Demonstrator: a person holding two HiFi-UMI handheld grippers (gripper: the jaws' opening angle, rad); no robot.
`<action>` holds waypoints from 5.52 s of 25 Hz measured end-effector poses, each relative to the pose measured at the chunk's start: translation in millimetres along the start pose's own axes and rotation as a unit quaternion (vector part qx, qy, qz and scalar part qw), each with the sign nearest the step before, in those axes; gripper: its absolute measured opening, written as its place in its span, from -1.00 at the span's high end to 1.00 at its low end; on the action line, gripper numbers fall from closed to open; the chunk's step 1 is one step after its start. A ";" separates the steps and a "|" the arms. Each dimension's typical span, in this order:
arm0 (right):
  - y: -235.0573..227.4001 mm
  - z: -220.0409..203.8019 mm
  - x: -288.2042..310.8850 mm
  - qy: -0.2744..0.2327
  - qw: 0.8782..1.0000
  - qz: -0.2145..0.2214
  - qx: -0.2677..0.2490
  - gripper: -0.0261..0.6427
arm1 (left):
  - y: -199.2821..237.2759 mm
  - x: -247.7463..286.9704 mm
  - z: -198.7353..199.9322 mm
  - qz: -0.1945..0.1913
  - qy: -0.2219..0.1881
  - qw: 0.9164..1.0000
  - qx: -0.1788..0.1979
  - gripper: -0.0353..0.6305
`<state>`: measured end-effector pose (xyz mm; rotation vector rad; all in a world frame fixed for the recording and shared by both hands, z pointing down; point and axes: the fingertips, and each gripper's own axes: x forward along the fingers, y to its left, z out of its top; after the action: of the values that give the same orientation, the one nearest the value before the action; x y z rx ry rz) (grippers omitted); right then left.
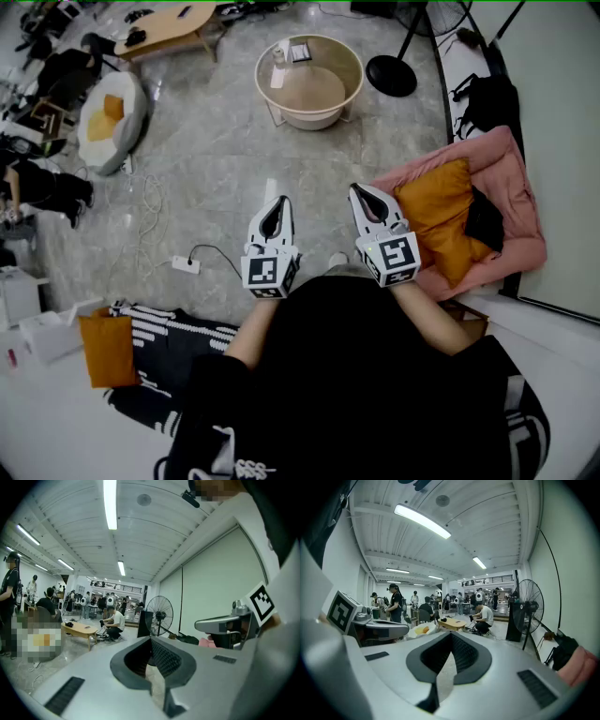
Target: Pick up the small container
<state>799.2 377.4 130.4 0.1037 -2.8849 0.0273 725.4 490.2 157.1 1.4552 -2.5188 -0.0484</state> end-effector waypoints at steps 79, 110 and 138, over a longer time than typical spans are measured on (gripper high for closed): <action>-38.8 50.4 566.1 0.092 0.993 0.069 -0.041 0.87 | 457.5 288.0 55.8 0.115 -0.017 0.992 -0.043 0.83; -309.0 56.9 813.6 0.103 0.992 0.008 0.070 0.87 | 541.9 661.4 137.9 0.052 0.049 0.997 -0.025 0.83; -425.0 57.1 894.2 0.120 0.953 -0.244 0.131 0.87 | 605.7 907.1 95.0 -0.163 0.147 0.975 0.018 0.83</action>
<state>-47.1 -109.0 305.0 0.7993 -2.5211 0.3072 -245.2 9.8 317.5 1.7346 -2.0412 0.1471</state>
